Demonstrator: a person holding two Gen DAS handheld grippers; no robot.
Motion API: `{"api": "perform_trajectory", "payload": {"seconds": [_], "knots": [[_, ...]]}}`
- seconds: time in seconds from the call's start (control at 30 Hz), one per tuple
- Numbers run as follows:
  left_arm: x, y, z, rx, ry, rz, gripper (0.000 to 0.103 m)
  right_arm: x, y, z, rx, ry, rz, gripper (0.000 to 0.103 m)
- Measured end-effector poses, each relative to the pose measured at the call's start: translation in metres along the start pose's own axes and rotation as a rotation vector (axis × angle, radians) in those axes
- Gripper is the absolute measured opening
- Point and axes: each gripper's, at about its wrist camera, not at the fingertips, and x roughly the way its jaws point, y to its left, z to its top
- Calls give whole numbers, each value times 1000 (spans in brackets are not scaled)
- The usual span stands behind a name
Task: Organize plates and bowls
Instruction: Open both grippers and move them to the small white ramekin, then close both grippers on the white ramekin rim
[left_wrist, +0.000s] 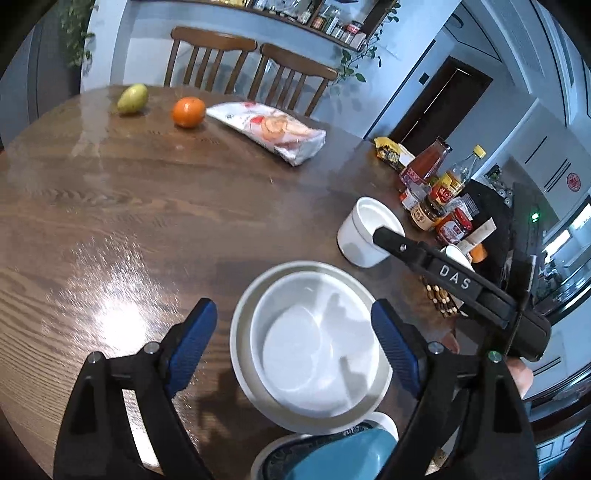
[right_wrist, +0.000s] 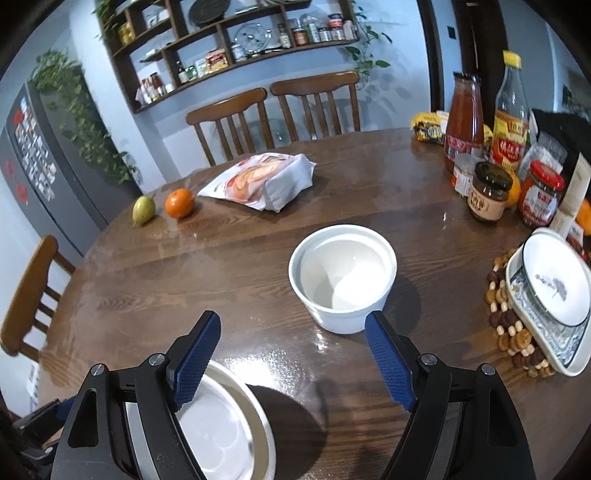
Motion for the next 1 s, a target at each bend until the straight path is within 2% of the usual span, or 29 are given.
{"api": "perform_trajectory", "payload": {"seconds": [0.17, 0.3, 0.37, 0.47, 0.53, 0.6, 0.63, 0.77, 0.83, 0.93, 1.0], "knots": [[-11, -12, 17, 25, -28, 14, 85, -2, -13, 4, 50, 8, 36, 81], [-16, -39, 35, 144, -37, 46, 85, -12, -23, 9, 60, 7, 81, 82], [-15, -57, 45, 220, -42, 32, 85, -12, -27, 17, 45, 39, 101, 82], [1, -80, 60, 277, -27, -14, 90, -11, -33, 38, 45, 103, 66, 82], [19, -93, 66, 288, -20, 3, 92, -11, -39, 53, 47, 115, 65, 82], [38, -101, 68, 328, 17, 8, 92, -5, -54, 66, 96, 134, 12, 84], [49, -104, 67, 344, 45, 17, 92, 1, -62, 71, 124, 148, 19, 84], [78, -110, 62, 411, 79, 17, 92, 24, -86, 80, 208, 192, 137, 84], [100, -112, 63, 426, 123, 28, 92, 38, -87, 82, 213, 226, 149, 84], [122, -111, 62, 410, 185, 1, 91, 59, -78, 81, 181, 266, 156, 84], [133, -106, 62, 381, 216, -30, 91, 70, -75, 79, 183, 297, 209, 84]]}}
